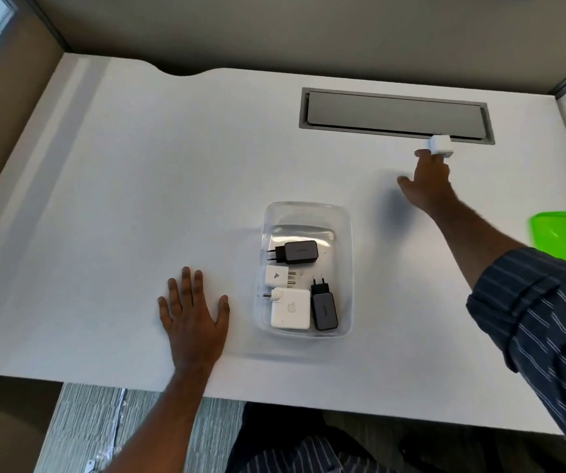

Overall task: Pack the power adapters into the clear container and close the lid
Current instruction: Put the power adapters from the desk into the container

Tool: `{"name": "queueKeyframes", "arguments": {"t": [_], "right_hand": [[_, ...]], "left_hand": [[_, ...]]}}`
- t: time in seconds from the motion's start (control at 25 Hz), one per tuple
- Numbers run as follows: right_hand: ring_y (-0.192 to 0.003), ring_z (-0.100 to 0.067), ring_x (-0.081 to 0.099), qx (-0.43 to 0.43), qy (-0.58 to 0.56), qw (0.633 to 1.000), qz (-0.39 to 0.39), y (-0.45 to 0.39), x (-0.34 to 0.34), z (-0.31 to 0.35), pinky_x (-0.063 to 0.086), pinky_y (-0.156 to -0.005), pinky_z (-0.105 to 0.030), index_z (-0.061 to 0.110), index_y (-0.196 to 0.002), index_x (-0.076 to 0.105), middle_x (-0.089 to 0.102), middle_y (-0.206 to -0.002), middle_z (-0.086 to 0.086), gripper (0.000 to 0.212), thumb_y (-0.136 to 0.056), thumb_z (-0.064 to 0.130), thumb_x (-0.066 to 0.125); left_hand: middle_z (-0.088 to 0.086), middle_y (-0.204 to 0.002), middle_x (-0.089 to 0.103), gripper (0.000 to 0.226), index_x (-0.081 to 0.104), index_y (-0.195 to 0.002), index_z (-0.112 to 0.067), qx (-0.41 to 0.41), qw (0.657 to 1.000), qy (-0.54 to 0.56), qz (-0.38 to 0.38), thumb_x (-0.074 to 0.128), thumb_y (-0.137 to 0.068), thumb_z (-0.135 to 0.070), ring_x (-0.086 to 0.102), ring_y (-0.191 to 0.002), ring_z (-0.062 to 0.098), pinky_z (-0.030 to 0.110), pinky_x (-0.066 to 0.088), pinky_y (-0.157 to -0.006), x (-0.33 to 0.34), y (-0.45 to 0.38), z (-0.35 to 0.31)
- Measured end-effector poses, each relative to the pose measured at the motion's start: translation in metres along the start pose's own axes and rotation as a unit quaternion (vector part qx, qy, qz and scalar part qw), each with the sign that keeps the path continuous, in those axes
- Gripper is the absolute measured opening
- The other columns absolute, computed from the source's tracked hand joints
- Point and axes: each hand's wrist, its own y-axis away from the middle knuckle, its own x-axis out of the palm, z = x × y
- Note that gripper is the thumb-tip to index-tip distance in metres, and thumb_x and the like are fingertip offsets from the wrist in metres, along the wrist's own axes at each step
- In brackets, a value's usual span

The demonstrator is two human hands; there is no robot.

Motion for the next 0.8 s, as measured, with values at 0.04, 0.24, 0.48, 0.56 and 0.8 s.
{"name": "queueKeyframes", "arguments": {"t": [0.04, 0.24, 0.48, 0.56, 0.8], "right_hand": [[-0.135, -0.046, 0.038, 0.006, 0.01, 1.0, 0.002, -0.005, -0.001, -0.002, 0.041, -0.104, -0.054, 0.007, -0.148, 0.035, 0.036, -0.147, -0.025, 0.07, -0.088, 0.032, 0.06], [-0.14, -0.049, 0.032, 0.05, 0.029, 0.998, 0.023, -0.032, -0.005, -0.012, 0.038, -0.107, -0.055, 0.009, -0.158, 0.016, 0.014, -0.163, -0.018, 0.084, -0.091, 0.028, 0.063], [-0.143, -0.049, 0.028, 0.086, 0.061, 0.993, 0.061, -0.058, -0.009, -0.018, 0.032, -0.112, -0.051, 0.009, -0.159, 0.011, 0.011, -0.167, -0.015, 0.089, -0.092, 0.032, 0.064], [-0.143, -0.047, 0.027, 0.09, 0.077, 0.991, 0.07, -0.06, -0.009, -0.016, 0.031, -0.112, -0.05, 0.006, -0.157, 0.016, 0.017, -0.164, -0.017, 0.086, -0.092, 0.034, 0.064], [-0.133, -0.047, 0.038, 0.055, 0.078, 0.994, 0.054, -0.046, -0.009, -0.019, 0.041, -0.102, -0.051, 0.008, -0.151, 0.032, 0.034, -0.15, -0.018, 0.074, -0.09, 0.035, 0.064]], "left_hand": [[0.002, -0.173, 0.014, 0.076, 0.019, -0.162, -0.021, 0.001, 1.0, -0.001, -0.002, 0.037, -0.097, -0.055, 0.009, -0.16, 0.029, 0.056, 0.011, -0.128, 0.0, 0.001, 0.001], [0.003, -0.173, 0.016, 0.075, 0.021, -0.162, -0.02, 0.0, 1.0, -0.002, -0.007, 0.037, -0.097, -0.055, 0.01, -0.16, 0.029, 0.056, 0.011, -0.128, 0.003, 0.0, 0.0], [0.003, -0.173, 0.017, 0.076, 0.022, -0.162, -0.02, -0.001, 1.0, -0.001, -0.013, 0.038, -0.097, -0.054, 0.01, -0.16, 0.029, 0.056, 0.011, -0.128, 0.003, 0.0, -0.001], [0.002, -0.173, 0.017, 0.076, 0.022, -0.162, -0.02, -0.004, 1.0, -0.004, -0.011, 0.038, -0.097, -0.054, 0.01, -0.16, 0.028, 0.056, 0.011, -0.128, 0.002, -0.001, -0.002], [0.002, -0.173, 0.017, 0.076, 0.023, -0.162, -0.02, -0.005, 1.0, -0.008, -0.01, 0.038, -0.096, -0.054, 0.011, -0.16, 0.028, 0.056, 0.012, -0.128, 0.002, -0.001, -0.002]]}}
